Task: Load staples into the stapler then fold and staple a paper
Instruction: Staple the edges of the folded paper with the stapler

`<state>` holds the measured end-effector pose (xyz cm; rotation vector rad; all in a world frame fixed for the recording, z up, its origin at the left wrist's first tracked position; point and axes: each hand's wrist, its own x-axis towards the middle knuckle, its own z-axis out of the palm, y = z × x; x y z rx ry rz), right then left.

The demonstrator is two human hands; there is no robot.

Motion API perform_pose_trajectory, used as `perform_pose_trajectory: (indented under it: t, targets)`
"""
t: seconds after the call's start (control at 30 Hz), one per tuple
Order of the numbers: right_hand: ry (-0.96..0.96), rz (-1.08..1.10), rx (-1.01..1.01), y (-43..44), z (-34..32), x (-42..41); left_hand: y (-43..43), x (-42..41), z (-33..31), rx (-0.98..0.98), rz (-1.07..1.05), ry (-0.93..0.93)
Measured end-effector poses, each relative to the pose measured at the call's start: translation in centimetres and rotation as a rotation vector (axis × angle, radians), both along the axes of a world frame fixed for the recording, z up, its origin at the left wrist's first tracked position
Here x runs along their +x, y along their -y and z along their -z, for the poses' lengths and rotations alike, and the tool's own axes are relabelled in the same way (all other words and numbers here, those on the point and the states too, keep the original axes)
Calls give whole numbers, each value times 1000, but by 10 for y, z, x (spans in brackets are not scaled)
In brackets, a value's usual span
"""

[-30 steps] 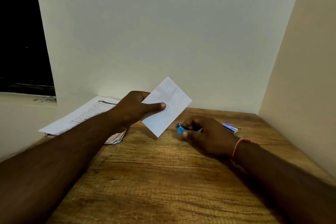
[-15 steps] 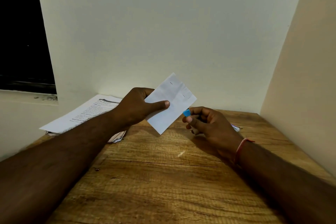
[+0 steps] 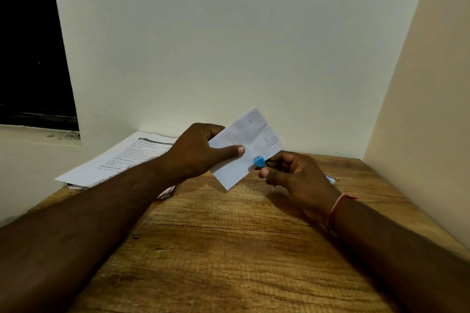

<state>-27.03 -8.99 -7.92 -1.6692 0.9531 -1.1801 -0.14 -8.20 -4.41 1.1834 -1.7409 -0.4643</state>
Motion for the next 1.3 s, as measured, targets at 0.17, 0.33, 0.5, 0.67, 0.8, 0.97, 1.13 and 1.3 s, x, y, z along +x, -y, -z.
perform_pose_trajectory:
  t: [0.17, 0.33, 0.5, 0.67, 0.8, 0.97, 1.13, 1.3]
  targets:
    - [-9, 33, -28, 1, -2, -2, 2, -1, 1, -28, -11, 22]
    - [-20, 37, -47, 2, -1, -3, 4, 0, 3, -29, -7, 18]
    - [-28, 48, -60, 2, -3, -3, 5, -1, 4, -24, -20, 11]
    - [-60, 81, -94, 4, -6, -1, 3, -2, 3, -20, -27, -8]
    - [-119, 155, -113, 2, -7, 4, 2, -3, 2, -13, -39, -3]
    - [-145, 241, -134, 0, -6, 9, 1, -4, 3, 4, -31, -10]
    - [-121, 137, -142, 3, -2, 5, 3, -5, 2, -6, -40, 8]
    - [-342, 129, -199, 10, 2, -4, 7, 0, 1, -18, -68, -93]
